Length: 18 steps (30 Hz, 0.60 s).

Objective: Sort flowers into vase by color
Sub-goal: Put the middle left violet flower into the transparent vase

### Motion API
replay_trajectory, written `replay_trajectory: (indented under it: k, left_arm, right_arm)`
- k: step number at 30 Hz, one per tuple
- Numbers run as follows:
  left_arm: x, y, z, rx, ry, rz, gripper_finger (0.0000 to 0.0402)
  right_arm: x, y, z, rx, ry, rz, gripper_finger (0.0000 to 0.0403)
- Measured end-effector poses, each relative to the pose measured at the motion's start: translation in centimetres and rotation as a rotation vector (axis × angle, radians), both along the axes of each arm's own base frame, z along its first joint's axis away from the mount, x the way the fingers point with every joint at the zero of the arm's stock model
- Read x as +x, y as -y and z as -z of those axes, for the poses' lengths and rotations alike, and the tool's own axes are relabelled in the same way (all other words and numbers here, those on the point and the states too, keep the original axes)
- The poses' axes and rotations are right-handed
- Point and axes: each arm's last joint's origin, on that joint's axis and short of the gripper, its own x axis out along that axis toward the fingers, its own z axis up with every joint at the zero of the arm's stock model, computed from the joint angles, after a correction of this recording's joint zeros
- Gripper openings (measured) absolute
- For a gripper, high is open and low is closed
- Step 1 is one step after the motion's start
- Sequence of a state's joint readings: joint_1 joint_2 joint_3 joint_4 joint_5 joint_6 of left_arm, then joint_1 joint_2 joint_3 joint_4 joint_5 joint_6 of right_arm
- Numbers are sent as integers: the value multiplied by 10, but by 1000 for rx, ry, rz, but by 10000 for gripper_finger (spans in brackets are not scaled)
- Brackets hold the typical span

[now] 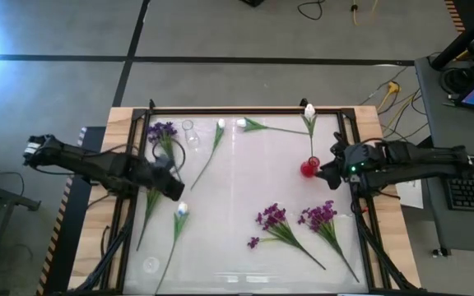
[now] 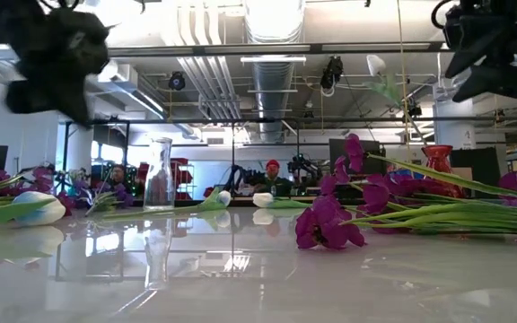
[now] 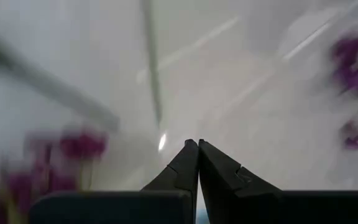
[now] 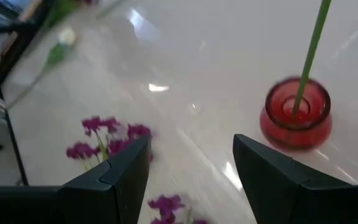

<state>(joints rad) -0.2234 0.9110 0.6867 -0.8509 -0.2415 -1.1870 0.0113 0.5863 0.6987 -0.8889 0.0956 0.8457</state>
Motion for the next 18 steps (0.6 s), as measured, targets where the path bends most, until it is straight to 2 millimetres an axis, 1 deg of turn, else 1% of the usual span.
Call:
replay_trajectory:
  k: [2,6,8,12,14,18]
  left_arm:
    - [0,7,5,-34,-71,-23,0]
    - [5,20,16,-61,-141,-53,0]
    - [6,23,22,-66,-193,-89,0]
    - [-1,24,32,-63,-351,-180,4]
    - [-4,25,35,-67,-406,-204,15]
    - [-4,28,37,-75,-419,-223,53]
  right_arm:
    - [1,0,1,-5,-16,-9,219]
    - [2,-1,3,-36,-37,-47,219]
    - [2,-1,3,-54,-39,-67,219]
    - [2,-1,3,-79,-43,-95,219]
    - [2,-1,3,-89,-43,-107,219]
    - [2,0,3,-99,-45,-118,219]
